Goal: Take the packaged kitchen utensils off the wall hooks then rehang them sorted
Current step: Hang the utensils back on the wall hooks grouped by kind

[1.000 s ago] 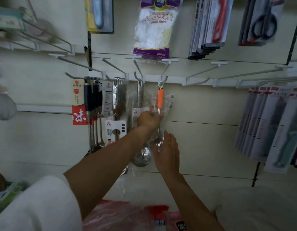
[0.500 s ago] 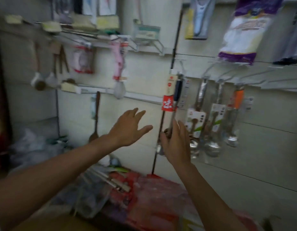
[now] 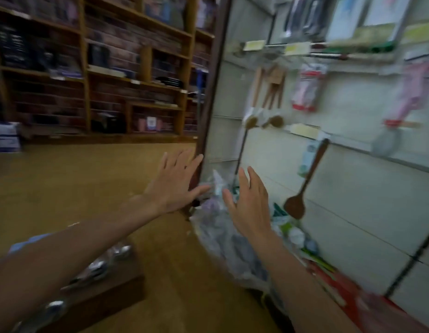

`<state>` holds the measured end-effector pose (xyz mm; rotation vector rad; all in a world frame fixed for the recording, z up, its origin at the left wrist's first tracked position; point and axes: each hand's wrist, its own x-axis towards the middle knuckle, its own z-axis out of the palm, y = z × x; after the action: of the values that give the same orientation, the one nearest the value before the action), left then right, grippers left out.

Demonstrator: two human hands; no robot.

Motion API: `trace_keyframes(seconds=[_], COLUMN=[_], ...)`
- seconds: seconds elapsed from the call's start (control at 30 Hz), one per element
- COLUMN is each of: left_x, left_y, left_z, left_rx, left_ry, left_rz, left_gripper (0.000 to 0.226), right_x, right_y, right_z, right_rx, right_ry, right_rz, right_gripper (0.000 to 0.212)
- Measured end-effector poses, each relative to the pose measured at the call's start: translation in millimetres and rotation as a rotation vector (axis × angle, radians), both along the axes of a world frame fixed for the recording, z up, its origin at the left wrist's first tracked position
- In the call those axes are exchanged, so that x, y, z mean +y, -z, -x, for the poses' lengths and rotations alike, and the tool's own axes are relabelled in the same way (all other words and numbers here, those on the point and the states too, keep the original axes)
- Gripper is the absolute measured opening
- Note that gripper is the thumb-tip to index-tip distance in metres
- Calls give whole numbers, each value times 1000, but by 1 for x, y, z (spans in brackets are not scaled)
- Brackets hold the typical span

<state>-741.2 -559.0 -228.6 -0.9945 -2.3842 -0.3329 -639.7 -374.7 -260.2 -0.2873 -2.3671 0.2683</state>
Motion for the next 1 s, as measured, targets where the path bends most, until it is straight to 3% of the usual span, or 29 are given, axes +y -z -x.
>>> trace_keyframes(seconds=[0.33, 0.57, 0.8, 1.0], left_x=[-186, -272, -315, -324], left_y=[44, 115, 209, 288], left_z=[74, 118, 157, 189], left_rx=[-31, -120, -244, -420], left_ry=[-263, -386, -418, -428], left_rz=[-29, -59, -96, 71], left_gripper=[90, 83, 57, 55], right_x=[-158, -250, -303, -316], right_y=[38, 98, 183, 263], right_z=[133, 195, 236, 267], right_rx=[-91, -219, -421, -618], right_ry=[-214, -329, -396, -350], right_rz=[-84, -128, -50, 44], right_gripper=[71, 70, 70, 70])
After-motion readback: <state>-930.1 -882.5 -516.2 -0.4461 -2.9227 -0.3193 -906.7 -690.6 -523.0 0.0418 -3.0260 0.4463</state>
